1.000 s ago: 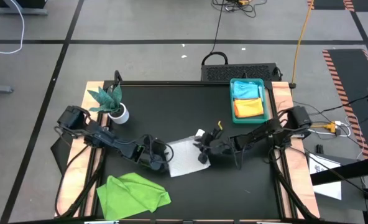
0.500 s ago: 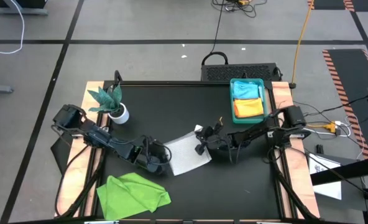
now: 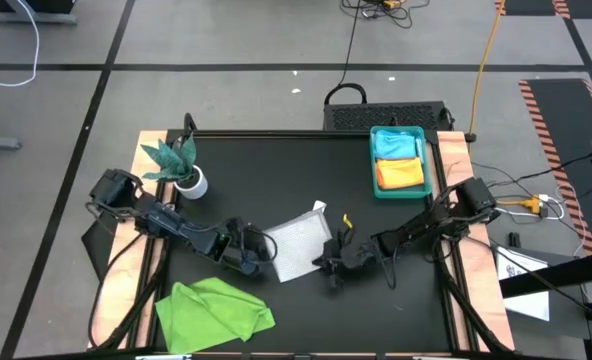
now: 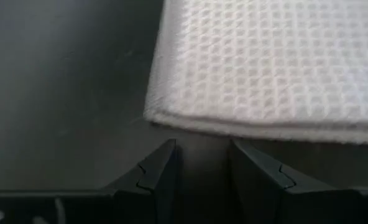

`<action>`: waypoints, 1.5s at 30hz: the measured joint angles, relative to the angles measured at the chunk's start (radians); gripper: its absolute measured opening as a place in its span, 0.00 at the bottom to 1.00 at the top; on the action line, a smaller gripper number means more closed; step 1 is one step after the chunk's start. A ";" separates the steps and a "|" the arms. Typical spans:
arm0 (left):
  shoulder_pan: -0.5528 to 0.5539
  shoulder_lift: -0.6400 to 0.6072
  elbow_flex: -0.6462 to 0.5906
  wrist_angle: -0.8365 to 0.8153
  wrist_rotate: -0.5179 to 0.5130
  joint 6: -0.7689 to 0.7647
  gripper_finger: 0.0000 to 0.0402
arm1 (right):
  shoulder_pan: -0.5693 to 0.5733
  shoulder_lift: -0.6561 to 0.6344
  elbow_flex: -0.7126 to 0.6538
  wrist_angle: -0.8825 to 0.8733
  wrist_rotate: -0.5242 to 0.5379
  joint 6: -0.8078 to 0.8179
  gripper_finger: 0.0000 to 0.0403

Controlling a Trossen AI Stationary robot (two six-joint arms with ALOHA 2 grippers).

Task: Fold microfiber towels
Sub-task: Fold the white microfiber cloth

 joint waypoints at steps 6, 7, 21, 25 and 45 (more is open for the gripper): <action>-0.011 -0.058 0.000 0.016 -0.070 -0.012 0.38 | 0.022 0.002 -0.001 0.144 -0.010 -0.045 0.00; -0.014 -0.059 0.000 0.074 -0.075 0.022 0.38 | 0.022 0.002 0.000 0.185 -0.028 -0.064 0.00; -0.021 0.126 0.004 0.377 0.225 0.355 0.38 | 0.018 -0.014 0.000 0.057 0.059 -0.012 0.00; -0.054 0.071 0.001 0.325 0.239 0.351 0.38 | 0.018 -0.035 0.000 -0.049 0.128 0.033 0.00; -0.068 0.014 -0.001 0.111 -0.010 0.216 0.38 | 0.120 -0.073 0.000 -0.078 0.054 -0.070 0.00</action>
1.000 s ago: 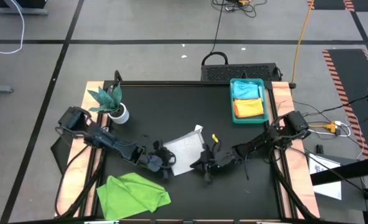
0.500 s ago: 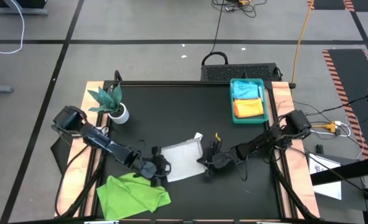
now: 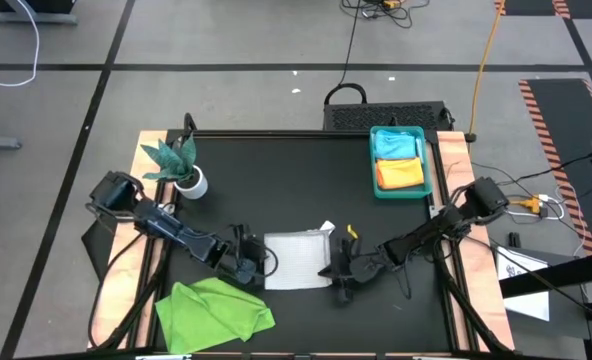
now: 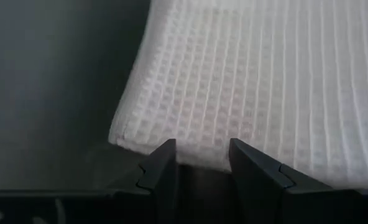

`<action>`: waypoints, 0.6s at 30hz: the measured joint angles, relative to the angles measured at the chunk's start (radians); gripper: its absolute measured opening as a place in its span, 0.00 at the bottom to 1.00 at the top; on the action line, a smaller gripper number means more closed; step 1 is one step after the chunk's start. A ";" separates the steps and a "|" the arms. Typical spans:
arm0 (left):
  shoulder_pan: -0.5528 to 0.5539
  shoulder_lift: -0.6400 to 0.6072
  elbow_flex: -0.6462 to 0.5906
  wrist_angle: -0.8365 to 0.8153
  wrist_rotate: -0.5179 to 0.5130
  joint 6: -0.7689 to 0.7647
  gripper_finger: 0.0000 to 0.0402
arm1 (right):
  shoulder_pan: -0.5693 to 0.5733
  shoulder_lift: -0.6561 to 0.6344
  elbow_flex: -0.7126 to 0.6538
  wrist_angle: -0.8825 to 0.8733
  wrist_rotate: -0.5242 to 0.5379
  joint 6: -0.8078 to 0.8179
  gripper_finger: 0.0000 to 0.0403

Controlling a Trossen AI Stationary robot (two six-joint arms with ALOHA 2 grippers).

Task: Fold microfiber towels
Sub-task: Fold the white microfiber cloth

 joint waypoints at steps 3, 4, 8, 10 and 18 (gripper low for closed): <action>-0.005 -0.020 0.001 0.000 -0.041 -0.016 0.38 | 0.003 -0.007 0.001 0.056 0.002 -0.003 0.00; -0.006 -0.025 0.001 0.017 -0.042 -0.016 0.38 | 0.003 -0.007 0.001 0.059 0.002 -0.002 0.00; -0.020 -0.024 0.002 0.114 -0.031 0.036 0.38 | 0.003 0.023 0.000 0.061 0.003 0.003 0.00; -0.025 -0.024 0.003 0.177 0.014 0.081 0.38 | 0.003 0.045 0.000 0.078 0.002 0.022 0.00; -0.032 -0.024 0.003 0.211 0.089 0.110 0.38 | 0.030 0.099 0.004 0.120 0.006 0.022 0.00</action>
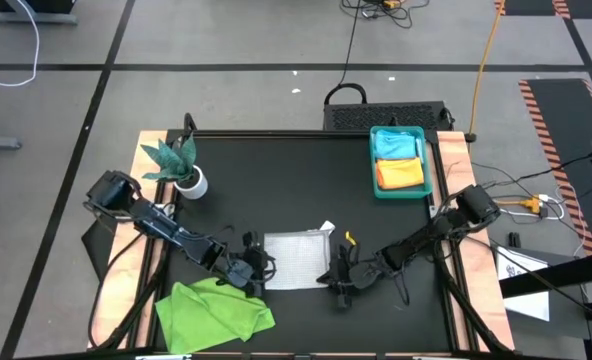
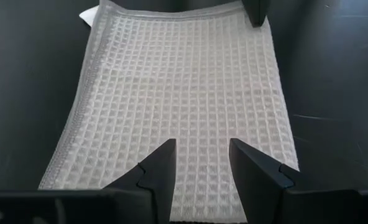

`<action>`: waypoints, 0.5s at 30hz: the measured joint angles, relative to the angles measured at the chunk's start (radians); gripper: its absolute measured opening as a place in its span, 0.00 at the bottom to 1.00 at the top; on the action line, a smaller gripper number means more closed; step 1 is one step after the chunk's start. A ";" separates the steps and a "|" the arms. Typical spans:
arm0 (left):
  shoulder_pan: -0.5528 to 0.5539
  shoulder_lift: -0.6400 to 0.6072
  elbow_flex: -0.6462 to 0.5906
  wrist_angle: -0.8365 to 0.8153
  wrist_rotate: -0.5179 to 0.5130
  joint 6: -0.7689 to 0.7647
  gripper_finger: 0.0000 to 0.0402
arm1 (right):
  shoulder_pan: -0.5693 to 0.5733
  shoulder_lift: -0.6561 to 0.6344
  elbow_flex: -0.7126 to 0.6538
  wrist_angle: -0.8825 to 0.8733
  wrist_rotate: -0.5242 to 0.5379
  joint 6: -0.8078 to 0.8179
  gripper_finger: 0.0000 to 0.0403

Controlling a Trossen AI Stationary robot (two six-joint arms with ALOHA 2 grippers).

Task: Fold microfiber towels
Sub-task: Fold the white microfiber cloth

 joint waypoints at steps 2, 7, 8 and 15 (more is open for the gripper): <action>-0.001 0.000 0.000 0.007 -0.007 0.003 0.38 | 0.011 -0.014 0.000 0.005 0.028 -0.042 0.00; 0.005 0.002 0.000 0.068 -0.045 0.003 0.38 | 0.031 -0.080 0.001 0.020 0.073 -0.145 0.00; 0.008 0.008 0.000 0.083 -0.047 0.003 0.38 | 0.035 -0.099 0.001 0.002 0.074 -0.168 0.00; 0.036 0.059 0.000 0.162 -0.053 0.003 0.38 | 0.080 -0.281 0.002 -0.259 0.030 -0.256 0.07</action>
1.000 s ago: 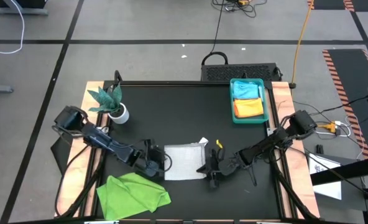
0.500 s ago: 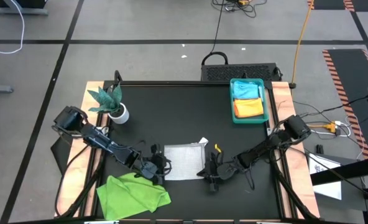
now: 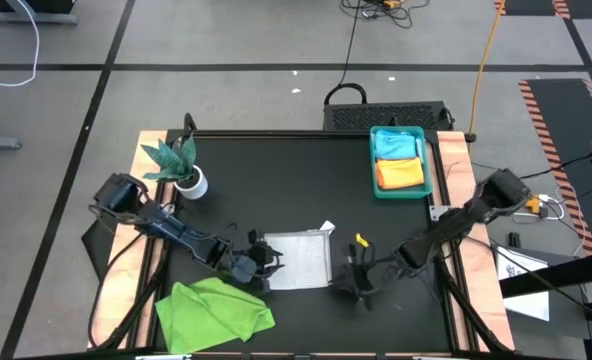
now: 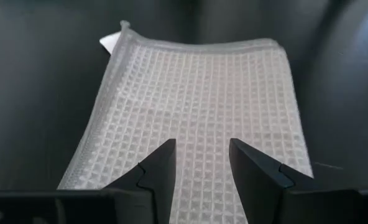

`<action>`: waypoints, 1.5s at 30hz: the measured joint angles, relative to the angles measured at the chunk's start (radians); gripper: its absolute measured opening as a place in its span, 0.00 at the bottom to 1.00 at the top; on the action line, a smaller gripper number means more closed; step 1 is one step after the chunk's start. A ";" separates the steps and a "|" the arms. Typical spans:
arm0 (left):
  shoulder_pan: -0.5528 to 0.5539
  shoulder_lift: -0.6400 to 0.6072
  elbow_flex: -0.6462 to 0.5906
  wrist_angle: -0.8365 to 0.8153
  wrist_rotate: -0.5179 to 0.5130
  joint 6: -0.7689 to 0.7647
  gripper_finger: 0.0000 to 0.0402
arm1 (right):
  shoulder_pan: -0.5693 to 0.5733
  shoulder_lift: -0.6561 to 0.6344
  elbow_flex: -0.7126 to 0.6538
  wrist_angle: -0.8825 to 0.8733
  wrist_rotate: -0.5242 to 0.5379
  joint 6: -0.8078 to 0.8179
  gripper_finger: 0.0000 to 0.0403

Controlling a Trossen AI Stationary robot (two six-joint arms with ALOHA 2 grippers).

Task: Fold microfiber towels
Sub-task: Fold the white microfiber cloth

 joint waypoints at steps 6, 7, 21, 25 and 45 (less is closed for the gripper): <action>0.032 0.022 0.000 0.035 0.001 0.000 0.38 | 0.029 -0.062 0.000 -0.183 -0.013 -0.119 0.27; 0.036 0.022 0.000 0.043 0.008 -0.003 0.38 | 0.033 -0.053 0.000 -0.187 -0.009 -0.172 0.31; 0.031 -0.002 0.000 0.046 0.069 -0.104 0.38 | -0.062 0.106 0.001 -0.185 0.019 -0.704 0.62; 0.028 -0.002 0.000 0.055 0.067 -0.105 0.38 | -0.083 0.165 0.050 -0.179 0.011 -0.818 0.60; -0.051 -0.002 0.000 0.318 -0.050 0.168 0.38 | -0.147 0.206 0.200 -0.172 -0.063 -0.399 0.08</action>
